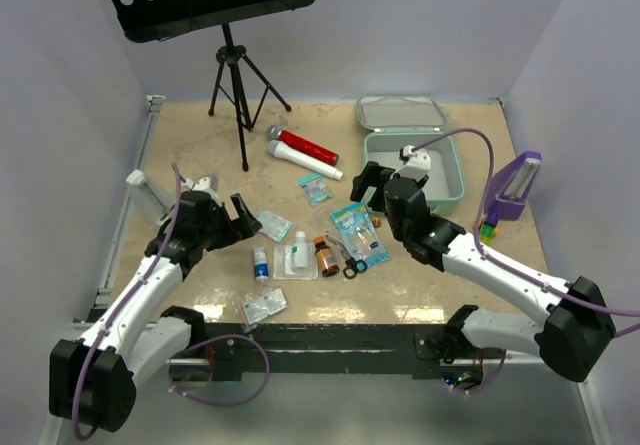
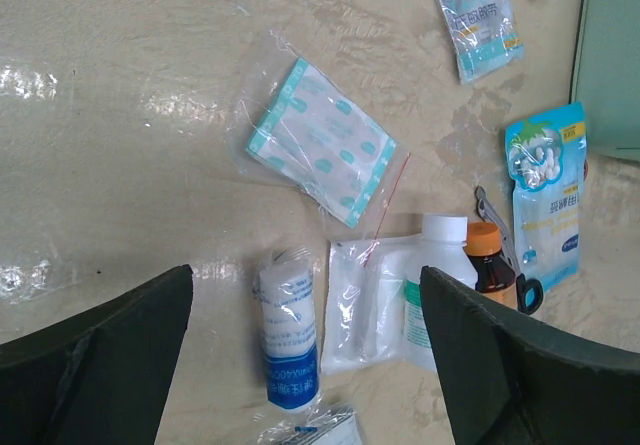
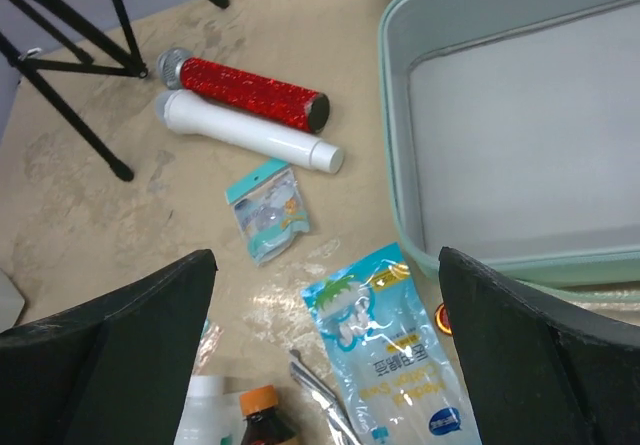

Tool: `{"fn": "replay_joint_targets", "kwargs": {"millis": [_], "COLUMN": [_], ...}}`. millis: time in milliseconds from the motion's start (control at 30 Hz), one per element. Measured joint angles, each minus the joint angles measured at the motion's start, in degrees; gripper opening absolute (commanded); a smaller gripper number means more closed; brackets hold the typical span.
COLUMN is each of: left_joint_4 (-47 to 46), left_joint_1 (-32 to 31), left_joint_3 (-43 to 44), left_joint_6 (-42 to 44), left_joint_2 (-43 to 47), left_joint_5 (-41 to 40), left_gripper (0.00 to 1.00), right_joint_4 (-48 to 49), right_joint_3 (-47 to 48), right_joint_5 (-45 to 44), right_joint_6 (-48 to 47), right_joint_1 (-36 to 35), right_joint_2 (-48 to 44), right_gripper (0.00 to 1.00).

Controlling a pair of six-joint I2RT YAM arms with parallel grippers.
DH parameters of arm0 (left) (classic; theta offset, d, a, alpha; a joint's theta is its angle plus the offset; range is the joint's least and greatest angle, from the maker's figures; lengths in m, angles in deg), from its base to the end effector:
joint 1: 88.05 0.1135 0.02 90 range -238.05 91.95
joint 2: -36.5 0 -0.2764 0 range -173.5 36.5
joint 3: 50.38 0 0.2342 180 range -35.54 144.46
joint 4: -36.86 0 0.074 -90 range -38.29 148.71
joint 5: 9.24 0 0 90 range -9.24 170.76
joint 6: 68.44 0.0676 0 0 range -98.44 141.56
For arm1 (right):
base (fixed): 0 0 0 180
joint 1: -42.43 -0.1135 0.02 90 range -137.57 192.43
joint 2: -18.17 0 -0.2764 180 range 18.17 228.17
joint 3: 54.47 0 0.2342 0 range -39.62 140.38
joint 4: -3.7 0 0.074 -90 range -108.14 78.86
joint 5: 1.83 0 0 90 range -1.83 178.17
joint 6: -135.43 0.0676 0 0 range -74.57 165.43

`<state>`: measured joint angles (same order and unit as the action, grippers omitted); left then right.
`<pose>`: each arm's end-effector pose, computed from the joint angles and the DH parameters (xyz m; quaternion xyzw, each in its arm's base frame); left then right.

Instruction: Organize the medicine kit

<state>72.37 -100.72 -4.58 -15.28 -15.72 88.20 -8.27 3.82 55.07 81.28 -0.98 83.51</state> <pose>0.1818 -0.0498 0.2115 -0.1650 0.8967 -0.2240 0.3443 0.2147 0.1523 0.2934 0.1136 0.7897 0.1763 0.5765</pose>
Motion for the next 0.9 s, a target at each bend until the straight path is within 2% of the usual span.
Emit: {"fn": "replay_joint_targets", "kwargs": {"millis": [100, 267, 367, 400, 467, 533, 700, 900], "left_joint_4": [-0.02, -0.2, -0.79, -0.76, -0.9, -0.96, -0.07, 0.44], "left_joint_1": [-0.57, -1.75, -8.35, -12.26, -18.12, -21.14, -23.67, -26.51], "left_joint_3": [0.0, 0.0, 0.07, 0.31, 0.9, 1.31, 2.71, 5.2], "left_joint_6": [0.0, 0.02, -0.09, -0.15, -0.52, -0.81, -1.05, 0.02], "left_joint_2": [0.31, 1.84, 1.88, 1.64, 0.85, -0.02, -4.04, -9.14], "left_joint_5": [-0.2, -0.48, -2.47, -4.11, -6.05, -7.32, -11.96, -15.37], "left_gripper": [1.0, 0.99, 0.98, 0.98, 0.97, 0.96, 0.95, 0.9], "right_joint_4": [-0.37, -0.74, -0.74, -0.74, -0.72, -0.68, -0.17, 3.76], "right_joint_3": [0.98, 1.36, 1.38, 1.42, 1.73, 2.1, 2.23, 0.55], "right_joint_5": [-0.02, 3.17, 4.31, 4.44, 4.94, 5.95, 8.07, 10.88], "right_joint_6": [0.04, -0.17, -0.5, -0.59, -0.83, -0.96, -1.49, -1.86], "right_joint_1": [2.64, 13.16, 18.36, 19.28, 20.17, 20.98, 22.86, 23.23], "right_joint_2": [1.18, 2.71, 4.68, 5.7, 8.28, 11.15, 18.91, 19.02], "right_gripper": [0.98, 0.96, 0.93, 0.93, 0.93, 0.91, 0.83, 0.8]}}
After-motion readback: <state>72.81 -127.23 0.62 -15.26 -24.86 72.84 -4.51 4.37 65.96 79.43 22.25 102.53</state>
